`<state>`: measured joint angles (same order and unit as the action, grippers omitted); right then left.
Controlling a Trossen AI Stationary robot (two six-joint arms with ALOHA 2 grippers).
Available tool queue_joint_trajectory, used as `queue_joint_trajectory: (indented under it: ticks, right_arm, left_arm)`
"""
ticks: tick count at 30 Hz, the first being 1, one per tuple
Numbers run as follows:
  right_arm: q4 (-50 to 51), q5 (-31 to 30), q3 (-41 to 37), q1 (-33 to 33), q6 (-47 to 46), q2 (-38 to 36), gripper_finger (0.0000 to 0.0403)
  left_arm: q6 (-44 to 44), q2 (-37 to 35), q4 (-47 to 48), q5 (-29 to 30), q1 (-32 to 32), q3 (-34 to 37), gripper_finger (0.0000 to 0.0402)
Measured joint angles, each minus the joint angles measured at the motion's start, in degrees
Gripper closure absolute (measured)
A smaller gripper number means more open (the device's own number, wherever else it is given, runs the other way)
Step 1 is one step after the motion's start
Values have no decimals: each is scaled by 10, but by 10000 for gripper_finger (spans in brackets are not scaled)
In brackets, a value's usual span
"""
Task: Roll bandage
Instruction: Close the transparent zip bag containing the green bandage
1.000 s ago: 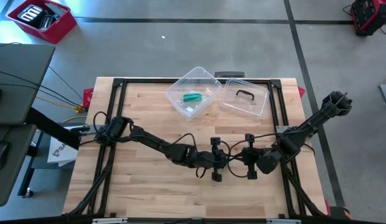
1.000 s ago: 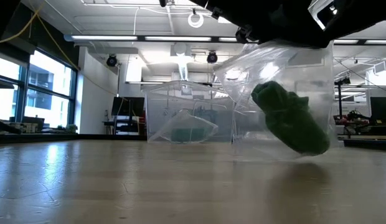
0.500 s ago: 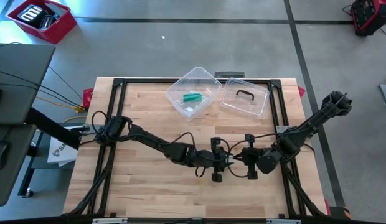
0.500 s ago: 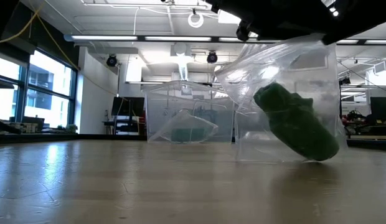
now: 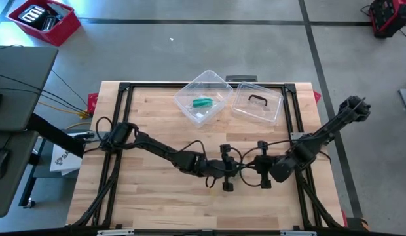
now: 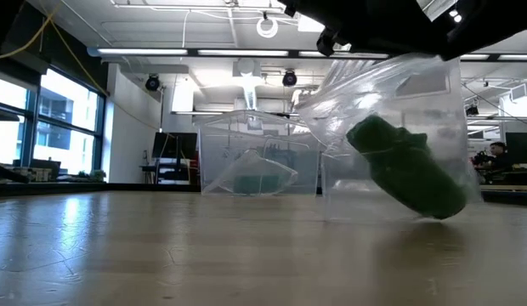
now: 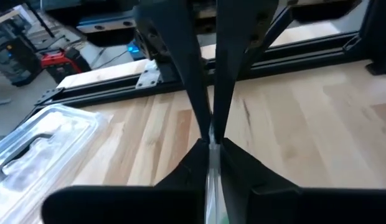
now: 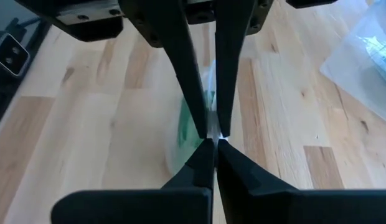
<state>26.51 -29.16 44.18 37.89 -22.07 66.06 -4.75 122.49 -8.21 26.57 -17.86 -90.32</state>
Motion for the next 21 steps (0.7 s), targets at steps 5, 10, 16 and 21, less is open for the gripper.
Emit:
queue_joint_trajectory:
  ticks: [5, 10, 16, 21]
  right_arm:
    - [12, 4, 0, 0, -4, -23, 403]
    - [21, 2, 0, 5, -11, -47, 403]
    - [27, -2, 0, 21, -15, -66, 403]
    - [32, 2, 0, 28, -17, -72, 401]
  left_arm:
    - [0, -8, 47, 33, -11, 0, 376]
    - [6, -34, 124, 67, -23, 1, 383]
    - [50, -65, 241, 78, -32, 2, 380]
    - [85, -66, 337, 72, -41, 5, 379]
